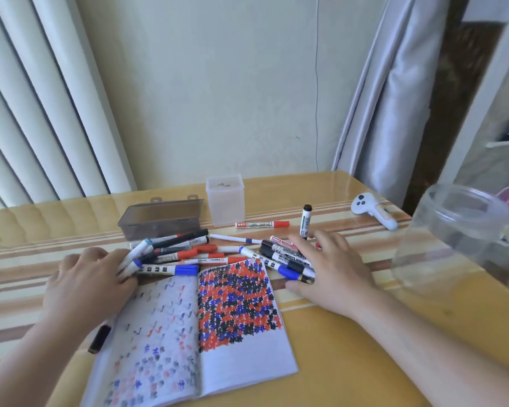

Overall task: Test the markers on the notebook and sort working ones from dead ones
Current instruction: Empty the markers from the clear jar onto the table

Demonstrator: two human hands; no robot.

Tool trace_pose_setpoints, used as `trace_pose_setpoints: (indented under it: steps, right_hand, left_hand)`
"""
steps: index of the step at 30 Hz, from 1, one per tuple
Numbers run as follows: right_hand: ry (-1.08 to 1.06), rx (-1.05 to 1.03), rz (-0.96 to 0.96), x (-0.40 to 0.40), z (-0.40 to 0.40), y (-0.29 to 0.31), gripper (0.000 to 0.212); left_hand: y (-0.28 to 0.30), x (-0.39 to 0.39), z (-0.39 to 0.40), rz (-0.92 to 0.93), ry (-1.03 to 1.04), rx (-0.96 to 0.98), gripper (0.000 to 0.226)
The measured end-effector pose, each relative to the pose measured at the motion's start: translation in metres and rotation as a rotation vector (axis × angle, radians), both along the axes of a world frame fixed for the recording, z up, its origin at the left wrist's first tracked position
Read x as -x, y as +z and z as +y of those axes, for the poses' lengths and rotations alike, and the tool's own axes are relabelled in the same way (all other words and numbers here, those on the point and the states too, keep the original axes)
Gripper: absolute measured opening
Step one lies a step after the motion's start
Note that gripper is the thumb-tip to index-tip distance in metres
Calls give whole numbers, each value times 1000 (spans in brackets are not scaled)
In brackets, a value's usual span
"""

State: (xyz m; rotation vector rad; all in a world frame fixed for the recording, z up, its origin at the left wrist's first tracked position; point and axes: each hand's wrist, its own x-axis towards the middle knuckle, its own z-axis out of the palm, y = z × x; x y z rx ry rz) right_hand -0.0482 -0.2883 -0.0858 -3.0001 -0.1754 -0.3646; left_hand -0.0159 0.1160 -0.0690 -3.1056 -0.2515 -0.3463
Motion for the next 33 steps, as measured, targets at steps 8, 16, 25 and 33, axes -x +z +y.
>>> trace_pose_setpoints:
  steps: [8, 16, 25, 33]
  right_hand:
    - [148, -240, -207, 91, -48, -29, 56]
    - [-437, -1008, -637, 120, -129, 2, 89]
    - [-347, -1142, -483, 68, -114, 39, 97]
    - [-42, -1112, -545, -92, -91, 116, 96]
  left_hand:
    - [3, 21, -72, 53, -461, 131, 92]
    - [9, 14, -246, 0, -844, 394, 91]
    - [-28, -45, -318, 256, -874, -18, 87]
    - [7, -32, -281, 164, -957, 170, 63]
